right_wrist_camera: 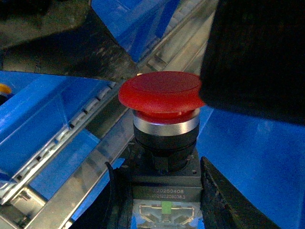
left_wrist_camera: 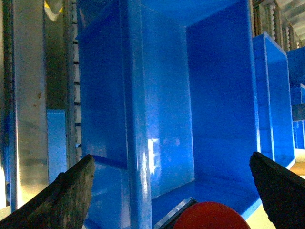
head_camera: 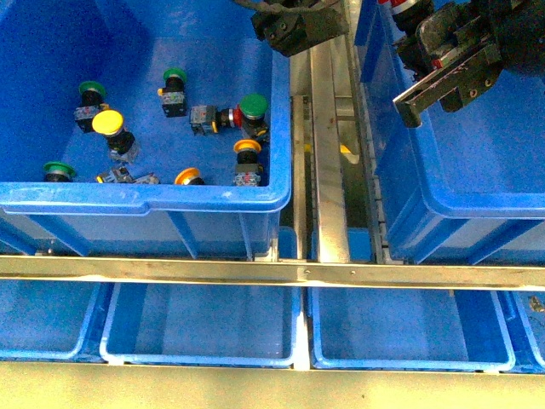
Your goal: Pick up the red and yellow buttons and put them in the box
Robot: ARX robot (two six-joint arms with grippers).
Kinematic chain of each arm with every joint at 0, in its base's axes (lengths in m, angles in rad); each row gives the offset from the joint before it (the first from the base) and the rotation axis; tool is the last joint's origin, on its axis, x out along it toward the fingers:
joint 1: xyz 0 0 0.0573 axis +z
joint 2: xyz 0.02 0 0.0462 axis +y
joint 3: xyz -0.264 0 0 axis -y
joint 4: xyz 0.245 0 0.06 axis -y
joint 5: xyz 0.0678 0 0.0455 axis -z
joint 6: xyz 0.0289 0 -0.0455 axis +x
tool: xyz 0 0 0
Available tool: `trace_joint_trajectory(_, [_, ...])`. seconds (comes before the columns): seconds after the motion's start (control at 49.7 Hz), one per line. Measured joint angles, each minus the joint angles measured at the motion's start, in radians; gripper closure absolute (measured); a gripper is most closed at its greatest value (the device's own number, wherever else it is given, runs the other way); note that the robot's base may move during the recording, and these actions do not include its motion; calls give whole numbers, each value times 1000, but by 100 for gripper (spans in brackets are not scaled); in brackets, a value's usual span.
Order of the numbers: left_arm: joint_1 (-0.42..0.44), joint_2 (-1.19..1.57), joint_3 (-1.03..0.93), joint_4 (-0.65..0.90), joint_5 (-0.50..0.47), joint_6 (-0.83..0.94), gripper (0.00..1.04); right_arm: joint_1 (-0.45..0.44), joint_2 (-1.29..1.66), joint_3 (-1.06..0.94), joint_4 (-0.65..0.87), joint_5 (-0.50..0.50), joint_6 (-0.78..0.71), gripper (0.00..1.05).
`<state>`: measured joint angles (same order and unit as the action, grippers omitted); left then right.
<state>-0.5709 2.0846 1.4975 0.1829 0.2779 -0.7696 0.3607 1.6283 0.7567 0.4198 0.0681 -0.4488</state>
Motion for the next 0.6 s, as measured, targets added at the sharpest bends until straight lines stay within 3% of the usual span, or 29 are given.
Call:
trace_joint_trajectory(0.242, [-18,6,-11,14,51,10,8,22,-4,-46,-38,-6,9,74])
trace_joint_trajectory(0.604, [26,-51,-31,48,74,20,8,-139,-92,-166,-45,30,9,74])
